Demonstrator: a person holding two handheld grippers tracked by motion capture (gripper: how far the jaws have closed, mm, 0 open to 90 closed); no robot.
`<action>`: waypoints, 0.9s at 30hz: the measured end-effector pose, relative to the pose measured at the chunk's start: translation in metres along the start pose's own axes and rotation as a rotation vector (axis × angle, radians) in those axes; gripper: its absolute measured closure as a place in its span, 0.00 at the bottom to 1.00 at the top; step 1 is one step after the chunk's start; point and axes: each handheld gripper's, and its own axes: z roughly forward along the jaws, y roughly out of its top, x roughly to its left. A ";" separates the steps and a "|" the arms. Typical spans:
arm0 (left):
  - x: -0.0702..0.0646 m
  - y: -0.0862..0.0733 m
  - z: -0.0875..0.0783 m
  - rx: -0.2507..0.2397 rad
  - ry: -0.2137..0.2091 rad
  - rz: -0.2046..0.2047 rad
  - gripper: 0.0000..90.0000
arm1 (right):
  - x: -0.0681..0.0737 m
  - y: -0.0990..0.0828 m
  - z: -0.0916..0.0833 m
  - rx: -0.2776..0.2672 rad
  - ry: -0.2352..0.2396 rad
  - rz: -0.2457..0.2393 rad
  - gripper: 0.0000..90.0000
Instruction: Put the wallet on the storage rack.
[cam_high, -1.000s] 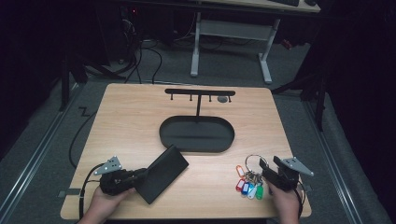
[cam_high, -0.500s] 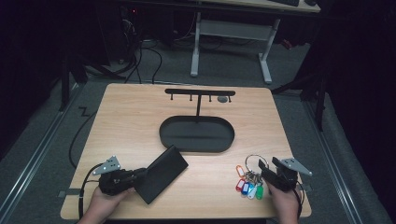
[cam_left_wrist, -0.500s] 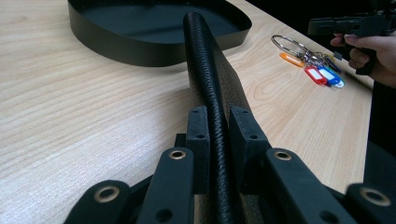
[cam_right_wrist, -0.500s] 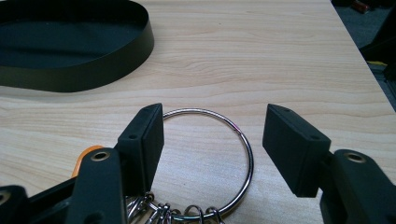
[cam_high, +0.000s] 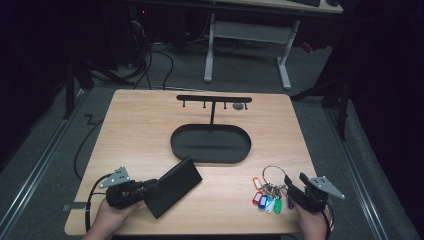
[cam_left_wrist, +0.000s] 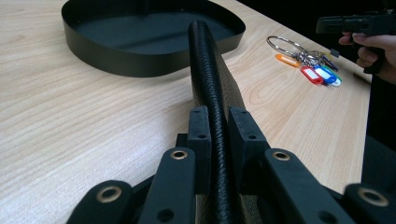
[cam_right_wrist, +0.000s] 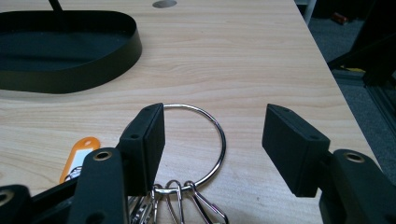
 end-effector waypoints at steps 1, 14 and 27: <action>0.001 0.001 0.000 -0.002 0.003 0.007 0.89 | 0.000 -0.001 0.000 0.004 -0.003 0.002 0.44; 0.004 0.008 -0.003 -0.026 0.040 0.019 0.89 | 0.001 -0.003 -0.002 0.003 0.003 -0.022 0.44; -0.003 0.015 -0.001 -0.041 0.080 0.122 0.89 | -0.001 -0.005 -0.006 0.001 -0.005 -0.026 0.44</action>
